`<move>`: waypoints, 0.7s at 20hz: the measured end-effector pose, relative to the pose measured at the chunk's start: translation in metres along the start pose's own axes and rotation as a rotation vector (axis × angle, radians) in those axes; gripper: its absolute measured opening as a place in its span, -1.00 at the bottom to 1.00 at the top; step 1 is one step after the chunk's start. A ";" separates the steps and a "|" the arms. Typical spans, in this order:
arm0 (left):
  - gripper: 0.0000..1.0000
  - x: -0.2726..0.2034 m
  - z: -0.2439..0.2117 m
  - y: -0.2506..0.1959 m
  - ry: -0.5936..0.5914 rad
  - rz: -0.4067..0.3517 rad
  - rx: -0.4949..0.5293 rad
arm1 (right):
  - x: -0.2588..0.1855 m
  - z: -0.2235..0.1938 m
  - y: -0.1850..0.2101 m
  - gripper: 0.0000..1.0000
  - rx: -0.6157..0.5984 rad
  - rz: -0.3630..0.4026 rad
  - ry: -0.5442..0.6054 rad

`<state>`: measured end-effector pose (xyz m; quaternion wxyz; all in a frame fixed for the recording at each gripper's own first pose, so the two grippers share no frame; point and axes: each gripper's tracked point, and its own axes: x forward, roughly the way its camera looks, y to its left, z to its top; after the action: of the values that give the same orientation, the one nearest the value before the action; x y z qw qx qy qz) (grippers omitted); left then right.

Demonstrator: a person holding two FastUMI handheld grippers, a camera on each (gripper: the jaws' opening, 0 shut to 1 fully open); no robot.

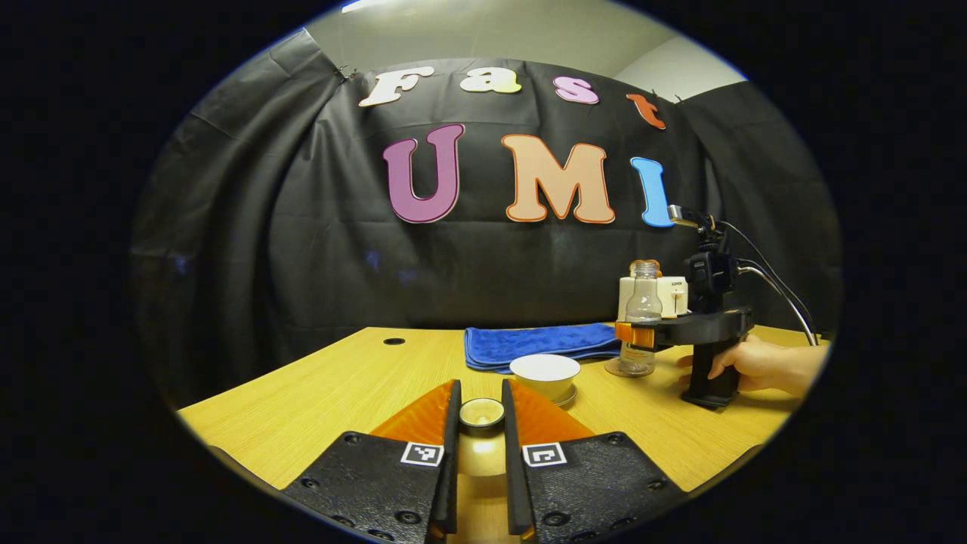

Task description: Open the teacup lid with one hand, grasp the water bottle and pour water into the teacup with the other hand; after pouring, place the water bottle on the coaster and then close the teacup lid.

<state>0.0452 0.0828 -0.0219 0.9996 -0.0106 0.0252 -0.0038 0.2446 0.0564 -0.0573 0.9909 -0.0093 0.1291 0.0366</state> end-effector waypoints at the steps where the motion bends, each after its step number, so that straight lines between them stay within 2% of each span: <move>1: -0.53 0.005 0.000 -0.003 0.002 -0.007 0.000 | -0.001 -0.003 -0.001 0.58 -0.002 -0.001 0.010; 5: -0.53 0.025 0.000 -0.017 0.007 -0.028 0.001 | -0.014 -0.007 -0.007 0.58 0.000 0.000 0.024; 6: -0.53 0.030 -0.002 -0.021 0.008 -0.037 0.000 | -0.018 -0.006 -0.008 0.67 0.000 0.001 0.022; 7: -0.53 0.036 -0.002 -0.025 0.008 -0.044 0.000 | -0.022 -0.006 -0.008 0.58 -0.002 0.005 0.021; 9: -0.53 0.045 -0.001 -0.030 0.008 -0.055 0.001 | -0.028 -0.008 -0.010 0.59 -0.004 0.011 0.019; 11: -0.53 0.051 0.000 -0.033 0.005 -0.059 0.002 | -0.031 -0.008 -0.009 0.79 -0.006 0.016 0.020; 14: -0.53 0.064 -0.001 -0.038 0.003 -0.067 0.002 | -0.035 -0.011 -0.010 0.77 -0.005 0.018 0.034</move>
<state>0.1088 0.0438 -0.0252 0.9989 -0.0107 0.0263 -0.0375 0.2092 0.0433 -0.0586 0.9882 -0.0111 0.1458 0.0455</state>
